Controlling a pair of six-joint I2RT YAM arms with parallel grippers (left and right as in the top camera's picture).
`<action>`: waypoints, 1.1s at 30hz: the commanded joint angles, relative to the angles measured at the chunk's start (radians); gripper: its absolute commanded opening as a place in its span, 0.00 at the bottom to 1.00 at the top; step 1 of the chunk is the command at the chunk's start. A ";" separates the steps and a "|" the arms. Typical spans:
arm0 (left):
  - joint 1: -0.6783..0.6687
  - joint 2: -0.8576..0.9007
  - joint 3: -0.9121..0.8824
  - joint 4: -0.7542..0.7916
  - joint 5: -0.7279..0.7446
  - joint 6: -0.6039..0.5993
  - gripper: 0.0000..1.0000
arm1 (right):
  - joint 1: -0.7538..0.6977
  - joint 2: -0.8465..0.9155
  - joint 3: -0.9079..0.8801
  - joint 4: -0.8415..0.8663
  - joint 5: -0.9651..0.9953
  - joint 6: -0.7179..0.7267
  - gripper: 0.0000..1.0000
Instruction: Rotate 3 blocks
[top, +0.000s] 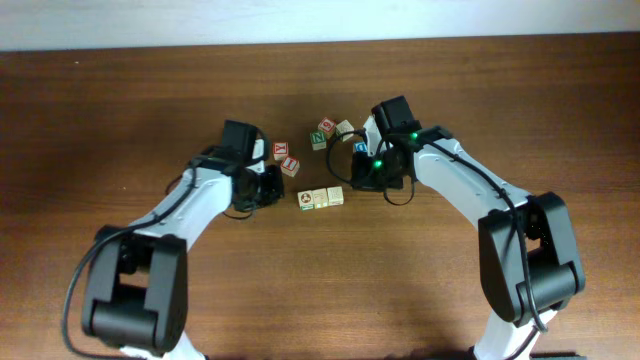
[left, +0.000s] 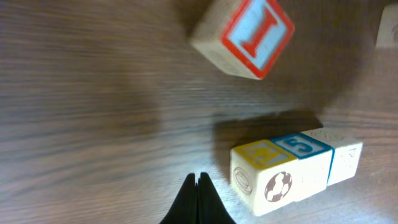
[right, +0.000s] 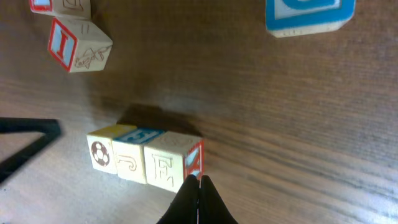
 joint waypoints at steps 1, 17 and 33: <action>-0.016 0.069 0.006 0.045 0.075 -0.008 0.00 | 0.005 0.008 -0.063 0.051 -0.006 0.021 0.04; -0.057 0.071 0.018 0.031 0.148 -0.048 0.00 | -0.002 0.018 -0.087 0.103 0.001 -0.063 0.04; -0.098 0.071 0.018 0.110 0.117 -0.053 0.00 | 0.022 0.022 -0.088 0.049 -0.020 0.021 0.04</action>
